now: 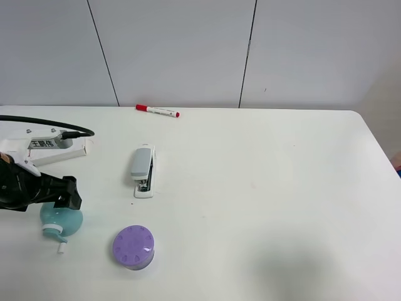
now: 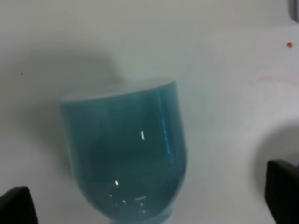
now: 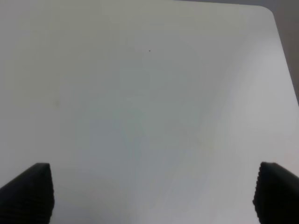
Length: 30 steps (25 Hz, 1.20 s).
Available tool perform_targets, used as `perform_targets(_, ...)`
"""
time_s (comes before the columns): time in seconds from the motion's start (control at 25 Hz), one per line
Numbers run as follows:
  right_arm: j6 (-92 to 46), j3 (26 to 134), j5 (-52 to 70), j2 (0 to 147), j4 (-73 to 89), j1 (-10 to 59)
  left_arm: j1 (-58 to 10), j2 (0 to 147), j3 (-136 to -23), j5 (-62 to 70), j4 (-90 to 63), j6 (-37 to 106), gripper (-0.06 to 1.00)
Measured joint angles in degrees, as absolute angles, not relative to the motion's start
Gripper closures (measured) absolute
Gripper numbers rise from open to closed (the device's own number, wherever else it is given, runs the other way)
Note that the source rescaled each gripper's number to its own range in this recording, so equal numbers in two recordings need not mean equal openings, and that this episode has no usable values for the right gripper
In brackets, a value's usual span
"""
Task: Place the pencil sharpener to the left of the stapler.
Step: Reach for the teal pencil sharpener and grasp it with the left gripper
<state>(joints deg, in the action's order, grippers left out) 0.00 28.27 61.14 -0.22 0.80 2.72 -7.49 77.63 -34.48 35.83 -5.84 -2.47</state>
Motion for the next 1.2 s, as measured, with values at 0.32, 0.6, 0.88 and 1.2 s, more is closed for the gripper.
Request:
perform_targets(0.32, 0.0, 28.3, 61.1, -0.2, 0.8, 2.7, -7.5, 83.2, -34.5, 33.1, -5.8, -0.9, -0.06)
perform_targets(0.6, 0.0, 28.3, 61.1, -0.2, 0.8, 2.7, -7.5, 88.1, -34.5, 29.4, -5.8, -0.4, -0.06)
perform_targets(0.88, 0.0, 28.3, 61.1, -0.2, 0.8, 2.7, -7.5, 92.6, -34.5, 27.0, -5.8, -0.4, -0.06)
perform_targets(1.2, 0.0, 28.3, 61.1, -0.2, 0.8, 2.7, -7.5, 92.9, -34.5, 26.5, -5.5, 0.0, -0.01)
